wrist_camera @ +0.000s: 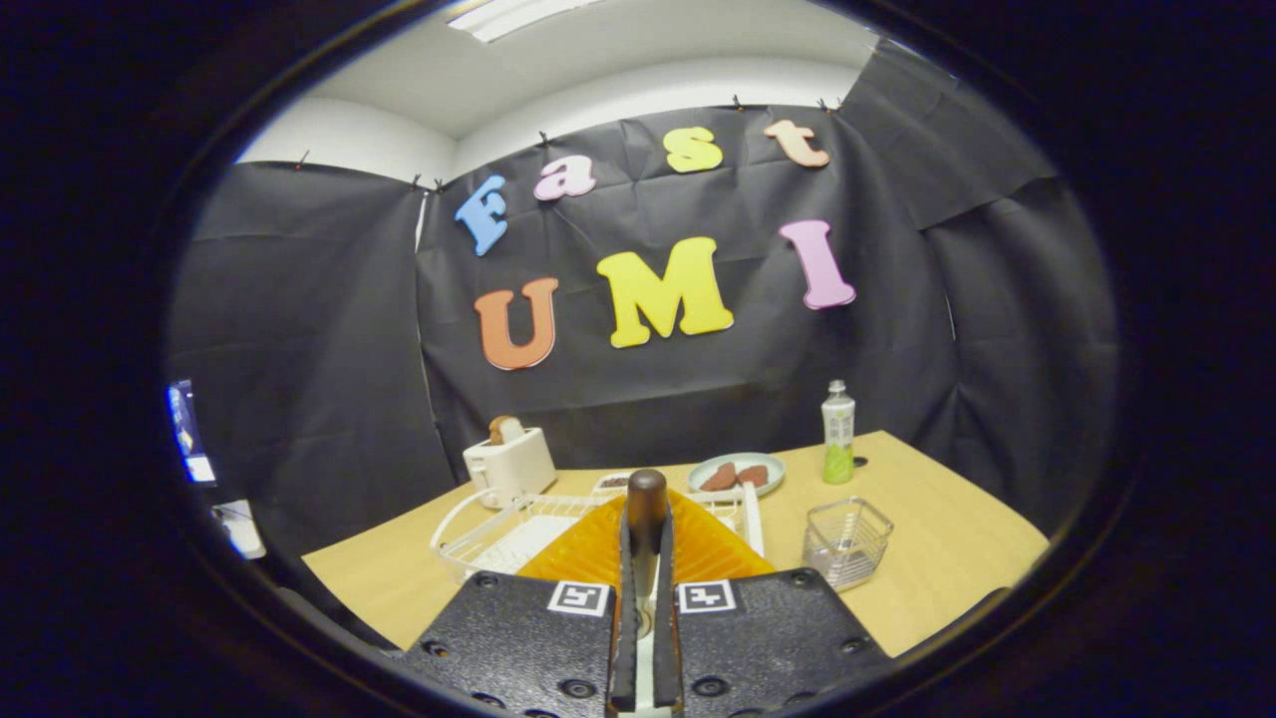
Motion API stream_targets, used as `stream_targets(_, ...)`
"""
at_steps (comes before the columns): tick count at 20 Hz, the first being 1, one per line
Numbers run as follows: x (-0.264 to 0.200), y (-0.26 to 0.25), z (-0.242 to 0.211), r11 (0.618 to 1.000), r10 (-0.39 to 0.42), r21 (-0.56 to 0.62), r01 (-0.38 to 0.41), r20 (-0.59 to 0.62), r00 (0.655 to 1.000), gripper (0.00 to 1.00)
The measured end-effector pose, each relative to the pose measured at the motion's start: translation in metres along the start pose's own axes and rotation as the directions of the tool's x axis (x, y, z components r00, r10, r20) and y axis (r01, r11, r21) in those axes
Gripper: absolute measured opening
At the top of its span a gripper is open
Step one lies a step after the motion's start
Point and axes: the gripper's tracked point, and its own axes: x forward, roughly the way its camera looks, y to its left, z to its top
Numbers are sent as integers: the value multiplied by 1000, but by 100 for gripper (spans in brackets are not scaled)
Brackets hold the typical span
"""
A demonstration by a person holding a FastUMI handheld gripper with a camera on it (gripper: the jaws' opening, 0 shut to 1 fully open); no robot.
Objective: Take the plate from the dish rack, then take the spoon from the basket and place it into the plate.
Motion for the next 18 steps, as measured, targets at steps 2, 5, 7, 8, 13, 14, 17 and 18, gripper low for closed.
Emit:
stream_targets(2, 1, 6, -18, 1000, 6, 17, -6, -25, 1000, 11)
stream_targets(5, 5, 11, -39, 999, 5, 33, -3, -56, 998, 12)
stream_targets(7, 8, 15, -51, 1000, 9, 27, -7, -80, 997, 12)
stream_targets(8, 8, 18, -58, 1000, 12, 25, -10, -96, 995, 12)
stream_targets(13, 9, 23, -81, 1000, 26, 18, -24, -143, 989, 12)
stream_targets(14, 8, 25, -84, 999, 33, 35, -28, -148, 988, 12)
stream_targets(17, 7, 25, -87, 998, 44, 52, -37, -151, 988, 11)
stream_targets(18, 6, 22, -87, 998, 40, 53, -32, -149, 988, 11)
